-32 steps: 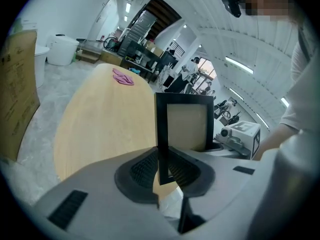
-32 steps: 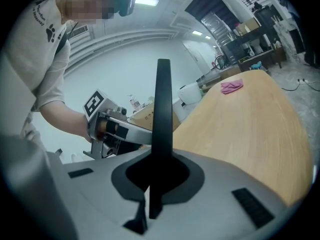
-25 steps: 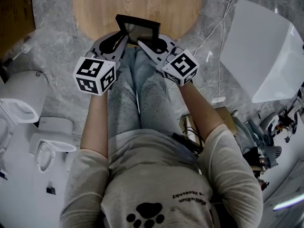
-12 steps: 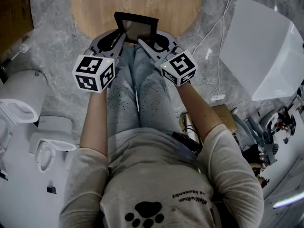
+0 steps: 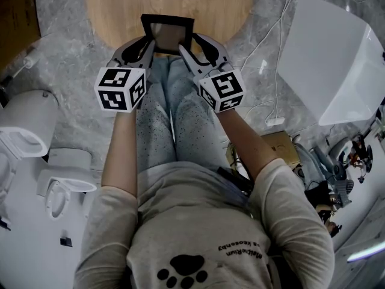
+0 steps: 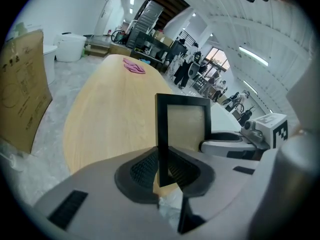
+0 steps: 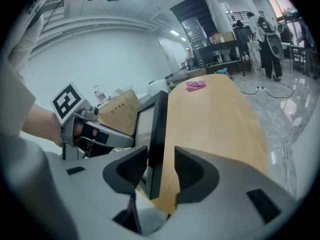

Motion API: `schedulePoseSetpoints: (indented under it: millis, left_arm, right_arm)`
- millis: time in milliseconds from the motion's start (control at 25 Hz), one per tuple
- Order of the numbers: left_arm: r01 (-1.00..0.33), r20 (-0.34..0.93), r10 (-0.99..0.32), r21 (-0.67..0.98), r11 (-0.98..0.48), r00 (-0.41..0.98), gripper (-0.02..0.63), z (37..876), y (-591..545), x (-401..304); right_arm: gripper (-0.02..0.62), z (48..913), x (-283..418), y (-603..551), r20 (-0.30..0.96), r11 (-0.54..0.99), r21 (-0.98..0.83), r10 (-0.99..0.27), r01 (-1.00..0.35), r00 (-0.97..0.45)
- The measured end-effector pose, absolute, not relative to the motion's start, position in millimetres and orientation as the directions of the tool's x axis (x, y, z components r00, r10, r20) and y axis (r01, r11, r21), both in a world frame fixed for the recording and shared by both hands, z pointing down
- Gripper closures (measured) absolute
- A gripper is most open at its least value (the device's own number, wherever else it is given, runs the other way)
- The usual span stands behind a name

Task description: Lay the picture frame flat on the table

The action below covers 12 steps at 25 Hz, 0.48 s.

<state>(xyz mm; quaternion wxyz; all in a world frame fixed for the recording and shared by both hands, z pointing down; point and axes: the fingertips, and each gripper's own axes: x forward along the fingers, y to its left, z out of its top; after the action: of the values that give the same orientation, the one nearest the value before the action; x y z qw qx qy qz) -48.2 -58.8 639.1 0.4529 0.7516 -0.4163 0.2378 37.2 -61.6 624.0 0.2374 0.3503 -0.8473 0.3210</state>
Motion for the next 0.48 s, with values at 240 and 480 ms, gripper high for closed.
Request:
schedulePoseSetpoints:
  millis: [240,480]
  left_arm:
    - [-0.86,0.758,-0.408,0.463,-0.214,0.509,0.538,647.2,-55.6,-48.1]
    - [-0.873,0.769,-0.413,0.443,-0.204,0.487,0.538,646.9,-55.9,-46.7]
  right_arm:
    - [0.431,624.3,44.6,-64.2,0.658,0.485,-0.343,-0.487,-0.804,-0.574]
    - [0.466,620.5,45.9,-64.1,0.673,0.473,-0.321,-0.496,-0.821,-0.549]
